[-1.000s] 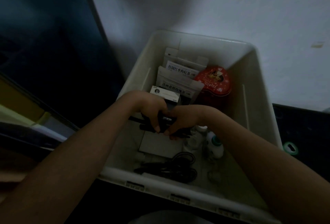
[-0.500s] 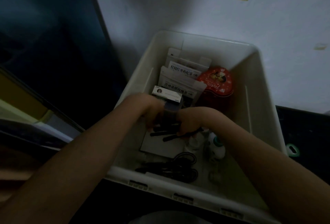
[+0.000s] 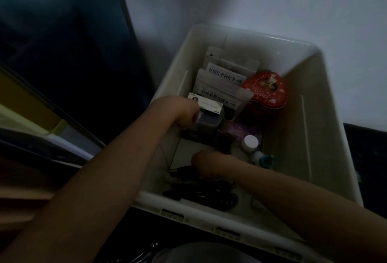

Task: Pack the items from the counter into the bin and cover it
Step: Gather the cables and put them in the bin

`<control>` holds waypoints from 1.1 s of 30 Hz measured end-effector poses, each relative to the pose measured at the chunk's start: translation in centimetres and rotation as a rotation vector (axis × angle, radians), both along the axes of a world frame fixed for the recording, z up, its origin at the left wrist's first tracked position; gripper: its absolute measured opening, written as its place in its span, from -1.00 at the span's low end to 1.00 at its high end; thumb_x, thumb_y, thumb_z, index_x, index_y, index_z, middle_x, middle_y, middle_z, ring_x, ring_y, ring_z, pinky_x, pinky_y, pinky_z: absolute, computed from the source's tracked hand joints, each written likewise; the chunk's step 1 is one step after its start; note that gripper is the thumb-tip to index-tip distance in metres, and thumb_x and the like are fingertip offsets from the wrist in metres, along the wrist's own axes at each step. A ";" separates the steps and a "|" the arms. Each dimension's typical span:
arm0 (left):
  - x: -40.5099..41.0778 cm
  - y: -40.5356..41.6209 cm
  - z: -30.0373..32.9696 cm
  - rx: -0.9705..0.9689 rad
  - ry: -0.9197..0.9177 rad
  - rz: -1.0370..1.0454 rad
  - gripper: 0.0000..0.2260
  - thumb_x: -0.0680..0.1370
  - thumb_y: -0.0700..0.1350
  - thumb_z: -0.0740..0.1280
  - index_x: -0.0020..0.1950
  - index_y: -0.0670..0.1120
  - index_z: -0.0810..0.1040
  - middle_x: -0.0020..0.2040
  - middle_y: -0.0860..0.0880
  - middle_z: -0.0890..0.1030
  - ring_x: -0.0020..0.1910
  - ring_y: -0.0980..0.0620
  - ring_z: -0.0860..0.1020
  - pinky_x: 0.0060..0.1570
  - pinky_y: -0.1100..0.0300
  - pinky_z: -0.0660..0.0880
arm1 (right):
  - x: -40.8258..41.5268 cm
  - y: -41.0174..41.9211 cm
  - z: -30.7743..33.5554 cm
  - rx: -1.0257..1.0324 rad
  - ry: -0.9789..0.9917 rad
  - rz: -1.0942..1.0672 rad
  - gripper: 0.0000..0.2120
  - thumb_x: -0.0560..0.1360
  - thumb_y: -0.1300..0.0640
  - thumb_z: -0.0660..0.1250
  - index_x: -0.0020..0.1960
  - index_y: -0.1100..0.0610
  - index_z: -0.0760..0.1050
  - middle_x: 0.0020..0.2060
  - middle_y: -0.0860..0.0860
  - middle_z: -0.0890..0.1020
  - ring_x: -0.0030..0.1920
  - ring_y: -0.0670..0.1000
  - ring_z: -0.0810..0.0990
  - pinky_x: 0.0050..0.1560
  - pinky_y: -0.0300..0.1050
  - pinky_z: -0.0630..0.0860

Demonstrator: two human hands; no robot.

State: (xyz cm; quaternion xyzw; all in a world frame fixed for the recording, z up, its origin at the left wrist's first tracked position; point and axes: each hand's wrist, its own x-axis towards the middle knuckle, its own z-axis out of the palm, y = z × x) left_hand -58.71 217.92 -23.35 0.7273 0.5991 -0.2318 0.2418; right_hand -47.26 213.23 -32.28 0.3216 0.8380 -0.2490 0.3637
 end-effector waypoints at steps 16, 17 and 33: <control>-0.3 0.4 -0.7 0.015 -0.058 0.020 -0.66 0.51 -0.22 0.34 0.28 -0.11 0.48 0.27 -0.12 0.49 0.17 -0.09 0.51 0.07 0.14 0.46 | 1.6 -0.1 -3.7 -0.113 0.102 -0.085 -0.60 0.61 0.14 0.14 0.40 0.27 0.28 0.41 0.19 0.34 0.38 0.15 0.35 0.32 -0.09 0.28; -0.3 0.4 -0.7 0.020 -0.058 0.024 -0.67 0.51 -0.22 0.33 0.28 -0.10 0.48 0.27 -0.12 0.49 0.17 -0.09 0.51 0.05 0.14 0.46 | 1.6 -0.1 -3.8 -0.111 0.107 -0.084 -0.60 0.61 0.13 0.14 0.40 0.27 0.29 0.40 0.18 0.34 0.38 0.14 0.36 0.31 -0.09 0.30; -0.3 0.7 -1.1 0.021 -0.040 0.002 -0.65 0.52 -0.19 0.32 0.31 -0.13 0.44 0.32 -0.13 0.43 0.19 -0.10 0.50 0.00 0.15 0.42 | 0.8 -0.7 -5.3 -0.056 0.208 -0.106 -0.60 0.60 0.06 0.16 0.37 0.24 0.31 0.30 0.22 0.42 0.30 0.18 0.42 0.20 -0.06 0.38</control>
